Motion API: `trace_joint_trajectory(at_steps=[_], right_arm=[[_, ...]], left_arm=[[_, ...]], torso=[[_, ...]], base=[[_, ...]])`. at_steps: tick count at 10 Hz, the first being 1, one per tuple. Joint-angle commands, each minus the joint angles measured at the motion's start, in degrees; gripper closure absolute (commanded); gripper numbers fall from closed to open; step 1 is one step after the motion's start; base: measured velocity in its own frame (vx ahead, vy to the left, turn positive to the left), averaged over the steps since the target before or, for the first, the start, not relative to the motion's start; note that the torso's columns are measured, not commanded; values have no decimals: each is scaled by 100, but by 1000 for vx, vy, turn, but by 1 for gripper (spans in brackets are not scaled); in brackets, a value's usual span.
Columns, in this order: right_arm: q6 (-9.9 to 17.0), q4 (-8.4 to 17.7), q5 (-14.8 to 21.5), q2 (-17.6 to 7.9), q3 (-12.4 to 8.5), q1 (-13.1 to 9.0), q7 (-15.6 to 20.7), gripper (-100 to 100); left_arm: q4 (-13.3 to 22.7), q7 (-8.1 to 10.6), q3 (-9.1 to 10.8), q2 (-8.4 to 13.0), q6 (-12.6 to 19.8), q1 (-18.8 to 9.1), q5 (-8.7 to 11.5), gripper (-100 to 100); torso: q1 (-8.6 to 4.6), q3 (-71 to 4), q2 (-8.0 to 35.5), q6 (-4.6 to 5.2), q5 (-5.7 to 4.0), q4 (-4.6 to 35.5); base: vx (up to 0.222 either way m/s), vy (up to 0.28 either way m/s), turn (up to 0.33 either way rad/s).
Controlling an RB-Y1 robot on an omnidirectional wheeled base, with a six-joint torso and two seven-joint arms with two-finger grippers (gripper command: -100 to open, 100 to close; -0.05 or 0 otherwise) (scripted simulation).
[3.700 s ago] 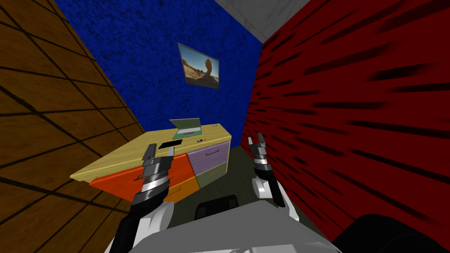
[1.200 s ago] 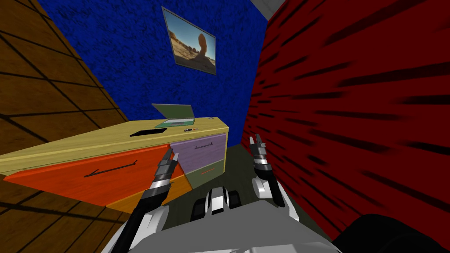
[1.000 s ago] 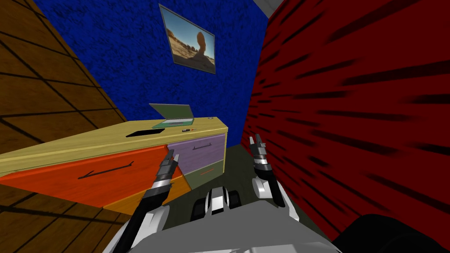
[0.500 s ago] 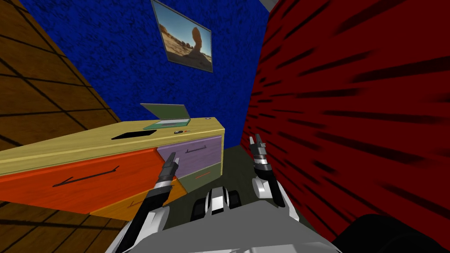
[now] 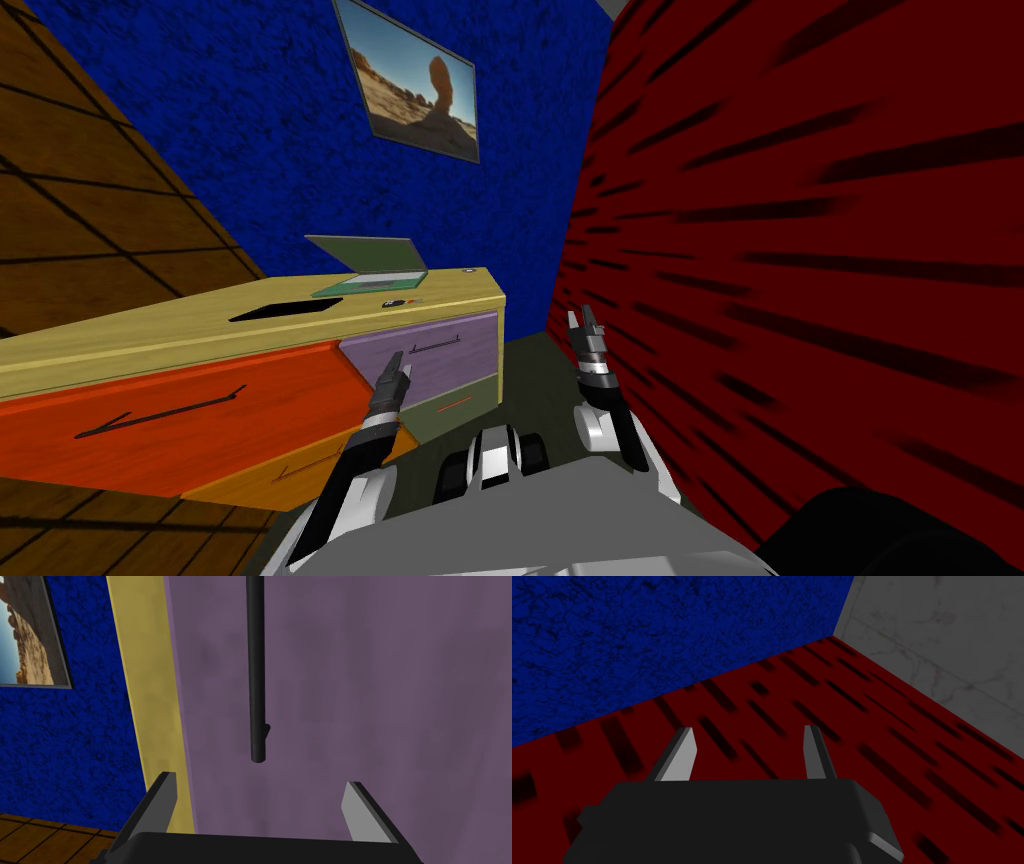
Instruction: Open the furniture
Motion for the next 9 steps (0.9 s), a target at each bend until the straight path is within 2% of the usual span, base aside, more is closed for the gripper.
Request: trace_joint_trajectory(at_steps=[1, 3, 4, 6, 7, 8, 9], right_arm=[[0, 0, 0, 0, 0, 0, 0, 0], [0, 0, 0, 0, 0, 0, 0, 0], [0, 0, 0, 0, 0, 0, 0, 0], [0, 0, 0, -1, -1, 0, 0, 0], [0, 0, 0, -1, -1, 1, 0, 0], [0, 0, 0, -1, -1, 0, 0, 0], [0, 0, 0, 0, 0, -1, 0, 0]], left_arm=[[95, 1, 20, -400, 25, -14, 4, -100], [123, -1, 25, -650, 35, -21, 4, -100], [115, 3, 24, -574, 30, -18, 6, -100], [-135, -16, 32, -595, 219, 50, 22, -100], [-81, -10, 31, -590, 168, 39, 19, -100], [83, 1, 25, -586, 56, -9, 8, 100], [8, -6, 31, -587, 129, 2, 14, 100]], torso=[[1, 3, 5, 0, 1, 2], [-5, 3, 3, 0, -1, 1], [-4, 1, 1, 0, -1, 1], [0, -8, -15, 0, 0, -3], [-1, -12, -20, 0, 0, -6], [-10, -1, 0, 0, -2, -1], [-16, 17, 28, 0, -4, 7]], base=[[10, -34, 8], [8, -19, 5], [2, -6, 0], [72, 21, -20], [38, 13, -2], [-44, -4, 24], [-28, -2, 18]])
